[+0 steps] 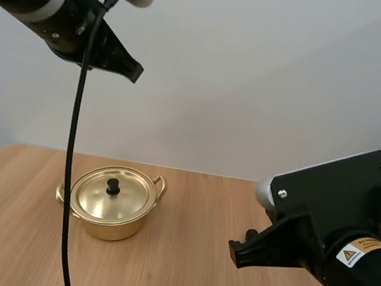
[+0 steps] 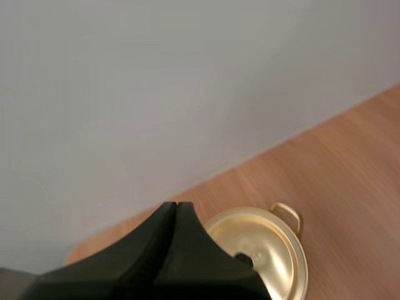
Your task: Open the pot, put the car inside, and close it
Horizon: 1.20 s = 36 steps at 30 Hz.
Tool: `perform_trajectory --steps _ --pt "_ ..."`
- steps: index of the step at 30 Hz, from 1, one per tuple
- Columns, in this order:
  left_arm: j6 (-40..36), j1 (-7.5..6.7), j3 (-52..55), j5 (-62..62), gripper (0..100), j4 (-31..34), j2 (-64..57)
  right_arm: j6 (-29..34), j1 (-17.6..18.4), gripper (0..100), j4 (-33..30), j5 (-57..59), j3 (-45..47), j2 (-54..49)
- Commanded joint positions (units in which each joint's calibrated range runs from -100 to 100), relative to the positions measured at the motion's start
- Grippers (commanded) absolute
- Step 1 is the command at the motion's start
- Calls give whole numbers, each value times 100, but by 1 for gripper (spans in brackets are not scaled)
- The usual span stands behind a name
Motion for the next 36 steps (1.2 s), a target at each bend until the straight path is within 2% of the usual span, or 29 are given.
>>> perform_trajectory --steps 1,6,9,12,15,17,22,27,32,36 --pt "64 -1 -5 382 0 -1 2273 3 -4 0 -10 -205 -2 -8" --pt "156 -1 8 382 0 -11 2498 3 -4 0 -10 -205 -2 -8" --pt "189 -1 8 382 9 -11 2702 3 -31 0 -10 -253 -2 -8" --pt "189 -1 8 382 28 -11 2896 3 -48 0 -61 -601 -2 -8" --pt "189 -1 8 382 51 -11 3073 3 -48 0 -86 -1254 -2 -8" --pt "128 -1 8 382 59 8 3185 3 -48 0 -86 -1586 -2 -8" --pt "94 -1 8 382 59 19 3391 3 -48 0 -272 -2276 30 -8" --pt "91 -1 18 382 60 56 3523 3 -48 0 -373 -2459 268 -8" --pt "23 -1 18 382 79 74 3547 3 -48 0 -396 -2496 490 -8" --pt "14 -11 135 382 84 84 3547 3 -48 0 -396 -2523 490 -8"
